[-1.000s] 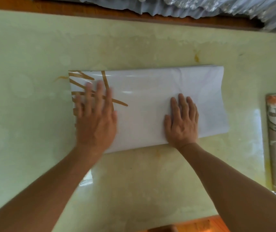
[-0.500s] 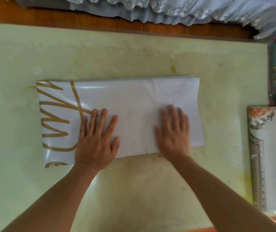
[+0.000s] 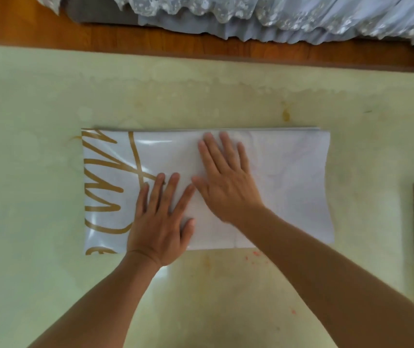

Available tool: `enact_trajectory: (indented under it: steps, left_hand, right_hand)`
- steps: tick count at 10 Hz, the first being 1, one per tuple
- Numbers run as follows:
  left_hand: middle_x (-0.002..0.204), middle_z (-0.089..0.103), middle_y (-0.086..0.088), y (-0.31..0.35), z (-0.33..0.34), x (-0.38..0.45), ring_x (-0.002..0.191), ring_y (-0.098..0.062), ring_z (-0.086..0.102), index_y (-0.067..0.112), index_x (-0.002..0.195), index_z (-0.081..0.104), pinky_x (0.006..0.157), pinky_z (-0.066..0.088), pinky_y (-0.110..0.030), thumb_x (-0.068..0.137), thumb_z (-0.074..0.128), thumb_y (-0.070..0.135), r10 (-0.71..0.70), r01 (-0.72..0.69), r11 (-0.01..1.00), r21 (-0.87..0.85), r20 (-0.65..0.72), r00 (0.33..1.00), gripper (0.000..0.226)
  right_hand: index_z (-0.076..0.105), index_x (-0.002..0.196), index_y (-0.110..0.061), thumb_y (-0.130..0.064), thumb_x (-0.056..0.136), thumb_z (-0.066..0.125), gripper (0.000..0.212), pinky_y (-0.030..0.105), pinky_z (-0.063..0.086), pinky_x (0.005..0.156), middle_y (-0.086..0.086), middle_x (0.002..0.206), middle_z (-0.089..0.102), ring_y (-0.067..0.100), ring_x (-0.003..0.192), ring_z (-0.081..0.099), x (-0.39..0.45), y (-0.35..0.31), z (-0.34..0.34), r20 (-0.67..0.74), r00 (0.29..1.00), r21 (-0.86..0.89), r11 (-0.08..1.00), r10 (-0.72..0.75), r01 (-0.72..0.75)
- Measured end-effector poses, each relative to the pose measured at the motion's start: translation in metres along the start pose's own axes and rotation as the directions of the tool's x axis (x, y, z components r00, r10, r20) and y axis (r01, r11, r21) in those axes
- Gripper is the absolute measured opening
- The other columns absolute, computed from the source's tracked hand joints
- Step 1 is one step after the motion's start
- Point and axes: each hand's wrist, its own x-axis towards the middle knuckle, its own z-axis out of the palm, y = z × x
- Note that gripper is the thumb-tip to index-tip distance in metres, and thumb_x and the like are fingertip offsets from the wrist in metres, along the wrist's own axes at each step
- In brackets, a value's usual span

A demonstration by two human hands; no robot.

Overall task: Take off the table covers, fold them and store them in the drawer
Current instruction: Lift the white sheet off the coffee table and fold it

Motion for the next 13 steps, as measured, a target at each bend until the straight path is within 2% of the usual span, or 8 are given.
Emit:
enact_trajectory:
  steps: [2, 3, 5, 7, 8, 9, 10, 13]
  left_hand:
    - [0.167, 0.019, -0.018, -0.002, 0.002, -0.001, 0.155, -0.042, 0.013, 0.020, 0.160, 0.029, 0.120, 0.018, -0.064, 0.098, 0.045, 0.048, -0.002, 0.001, 0.999, -0.033, -0.030, 1.000, 0.070]
    - [0.168, 0.017, -0.017, -0.001, 0.002, -0.002, 0.155, -0.041, 0.011, 0.020, 0.161, 0.026, 0.121, 0.017, -0.063, 0.099, 0.044, 0.048, 0.012, -0.013, 0.999, -0.044, -0.035, 0.999, 0.071]
    - [0.168, 0.016, -0.015, -0.002, 0.004, -0.003, 0.156, -0.039, 0.009, 0.021, 0.161, 0.025, 0.121, 0.016, -0.062, 0.098, 0.044, 0.049, 0.001, -0.003, 0.998, -0.068, -0.023, 1.000, 0.071]
    - [0.162, 0.030, -0.020, 0.020, -0.011, -0.019, 0.149, -0.042, 0.028, 0.017, 0.158, 0.036, 0.118, 0.026, -0.058, 0.100, 0.052, 0.041, -0.131, 0.115, 0.981, -0.157, -0.099, 0.986, 0.064]
    - [0.123, 0.060, -0.016, 0.076, -0.035, -0.056, 0.116, -0.033, 0.056, 0.006, 0.135, 0.058, 0.096, 0.046, -0.044, 0.095, 0.064, 0.030, -0.608, 0.533, 0.567, -0.628, 0.117, 0.785, 0.046]
    - [0.097, 0.071, -0.016, 0.118, -0.059, -0.055, 0.089, -0.027, 0.068, 0.003, 0.104, 0.065, 0.081, 0.054, -0.038, 0.100, 0.062, 0.019, -0.379, 0.487, -0.735, -0.471, 0.882, 0.281, 0.017]
    - [0.105, 0.071, -0.020, 0.130, -0.054, -0.035, 0.098, -0.029, 0.069, 0.001, 0.108, 0.065, 0.087, 0.056, -0.034, 0.098, 0.064, 0.017, -0.129, 0.142, -0.974, -0.178, 0.946, 0.298, 0.019]
    - [0.107, 0.077, -0.007, 0.156, -0.074, 0.003, 0.094, -0.018, 0.075, 0.012, 0.128, 0.061, 0.085, 0.059, -0.032, 0.103, 0.059, 0.021, -0.241, -0.150, -0.968, -0.200, 0.906, 0.347, 0.027]
  right_hand:
    - [0.046, 0.150, -0.017, -0.044, 0.103, 0.030, 0.056, 0.052, 0.018, 0.122, 0.001, 0.158, 0.040, 0.028, 0.146, 0.034, 0.040, 0.016, -0.005, -0.056, 0.996, -0.010, 0.998, -0.065, 0.065]
    - [0.071, 0.124, -0.017, -0.025, 0.095, 0.054, 0.034, 0.049, 0.046, 0.103, 0.001, 0.131, 0.067, 0.031, 0.112, 0.060, 0.063, 0.031, -0.022, -0.147, 0.971, 0.038, 0.980, -0.187, 0.194]
    - [0.054, 0.120, -0.009, -0.059, 0.090, 0.060, 0.058, 0.049, 0.046, 0.087, 0.012, 0.119, 0.051, 0.034, 0.111, 0.047, 0.071, 0.051, -0.048, 0.053, 0.991, -0.099, 0.989, 0.120, -0.114]
    - [0.050, 0.112, -0.017, -0.074, 0.083, 0.057, 0.064, 0.041, 0.047, 0.082, 0.003, 0.105, 0.049, 0.029, 0.100, 0.054, 0.087, 0.052, -0.065, 0.193, 0.976, -0.110, 0.991, 0.096, -0.076]
    - [0.050, 0.107, -0.020, -0.078, 0.080, 0.056, 0.064, 0.038, 0.047, 0.076, 0.001, 0.098, 0.050, 0.027, 0.090, 0.056, 0.085, 0.053, -0.066, 0.182, 0.971, -0.108, 0.984, 0.157, -0.139]
    - [0.050, 0.110, -0.020, -0.081, 0.081, 0.052, 0.067, 0.043, 0.046, 0.084, 0.003, 0.104, 0.054, 0.029, 0.101, 0.053, 0.074, 0.051, -0.057, 0.108, 0.970, -0.126, 0.971, 0.216, -0.202]
    - [0.051, 0.117, -0.018, -0.079, 0.083, 0.050, 0.069, 0.046, 0.041, 0.089, 0.007, 0.117, 0.053, 0.031, 0.113, 0.045, 0.068, 0.048, -0.052, 0.076, 0.965, -0.118, 0.964, 0.250, -0.240]
    - [0.047, 0.127, -0.014, -0.074, 0.090, 0.046, 0.071, 0.048, 0.043, 0.093, 0.010, 0.126, 0.051, 0.033, 0.119, 0.046, 0.068, 0.051, -0.057, 0.140, 0.971, -0.166, 0.971, 0.194, -0.170]
